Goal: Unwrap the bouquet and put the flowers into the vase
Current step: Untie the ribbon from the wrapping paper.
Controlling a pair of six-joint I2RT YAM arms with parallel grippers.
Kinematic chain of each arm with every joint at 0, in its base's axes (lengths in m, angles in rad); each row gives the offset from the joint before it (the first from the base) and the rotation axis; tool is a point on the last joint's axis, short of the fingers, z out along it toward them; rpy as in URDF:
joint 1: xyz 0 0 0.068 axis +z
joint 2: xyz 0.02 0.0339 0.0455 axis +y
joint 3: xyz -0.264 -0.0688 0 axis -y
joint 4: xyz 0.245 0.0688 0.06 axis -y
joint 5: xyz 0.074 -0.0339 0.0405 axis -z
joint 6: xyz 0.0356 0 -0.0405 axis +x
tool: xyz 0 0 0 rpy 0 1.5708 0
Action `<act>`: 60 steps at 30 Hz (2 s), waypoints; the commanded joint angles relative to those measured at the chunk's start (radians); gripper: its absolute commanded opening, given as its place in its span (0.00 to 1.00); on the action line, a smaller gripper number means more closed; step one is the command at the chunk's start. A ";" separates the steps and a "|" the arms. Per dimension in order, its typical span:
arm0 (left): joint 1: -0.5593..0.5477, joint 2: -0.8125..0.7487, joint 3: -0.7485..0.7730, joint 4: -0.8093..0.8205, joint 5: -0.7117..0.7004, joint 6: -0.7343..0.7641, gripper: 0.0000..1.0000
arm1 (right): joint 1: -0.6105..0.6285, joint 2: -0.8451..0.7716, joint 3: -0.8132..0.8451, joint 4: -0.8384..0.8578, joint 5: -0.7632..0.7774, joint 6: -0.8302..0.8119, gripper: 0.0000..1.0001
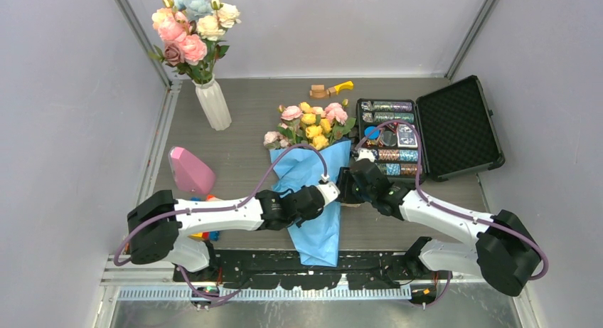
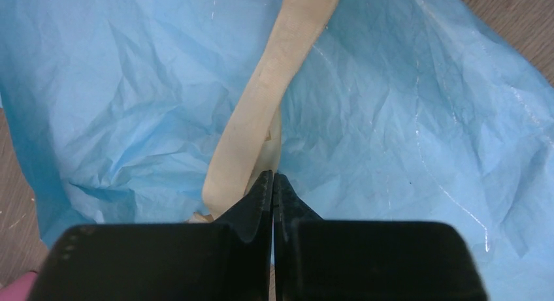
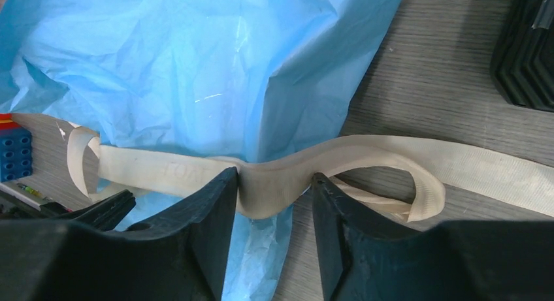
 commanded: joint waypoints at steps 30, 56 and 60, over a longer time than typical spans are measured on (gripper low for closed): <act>0.235 -0.256 -0.062 -0.092 -0.006 -0.160 0.00 | -0.004 -0.146 -0.008 -0.127 0.304 0.119 0.00; 0.913 -0.605 -0.447 -0.003 0.248 -0.543 0.00 | -0.245 -0.254 -0.241 -0.068 0.326 0.288 0.00; 0.968 -0.645 -0.465 -0.011 0.301 -0.546 0.00 | -0.251 -0.297 -0.258 -0.070 0.330 0.303 0.02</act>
